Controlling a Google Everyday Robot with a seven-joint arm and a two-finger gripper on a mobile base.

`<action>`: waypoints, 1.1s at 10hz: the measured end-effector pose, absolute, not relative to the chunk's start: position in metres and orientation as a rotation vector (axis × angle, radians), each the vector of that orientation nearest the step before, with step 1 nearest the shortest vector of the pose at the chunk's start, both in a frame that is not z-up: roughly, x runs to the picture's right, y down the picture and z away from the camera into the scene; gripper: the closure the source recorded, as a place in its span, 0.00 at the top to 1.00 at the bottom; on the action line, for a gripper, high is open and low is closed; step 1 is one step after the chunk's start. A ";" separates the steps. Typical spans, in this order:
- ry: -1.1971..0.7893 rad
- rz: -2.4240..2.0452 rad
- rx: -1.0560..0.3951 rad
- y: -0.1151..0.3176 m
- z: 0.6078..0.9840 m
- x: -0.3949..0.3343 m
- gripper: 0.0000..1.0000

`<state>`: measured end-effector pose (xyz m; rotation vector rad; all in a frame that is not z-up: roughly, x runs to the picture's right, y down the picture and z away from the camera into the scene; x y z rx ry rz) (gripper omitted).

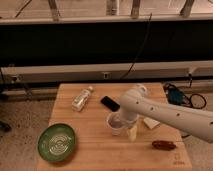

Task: Pick up the ceramic cup

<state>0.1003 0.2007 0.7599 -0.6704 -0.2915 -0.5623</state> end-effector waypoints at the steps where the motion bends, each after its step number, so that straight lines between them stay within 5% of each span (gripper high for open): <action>1: -0.292 -0.563 -0.670 0.201 0.760 0.100 0.80; 8: -0.296 -0.574 -0.673 0.201 0.759 0.104 0.72; 11: -0.297 -0.579 -0.675 0.197 0.757 0.107 0.52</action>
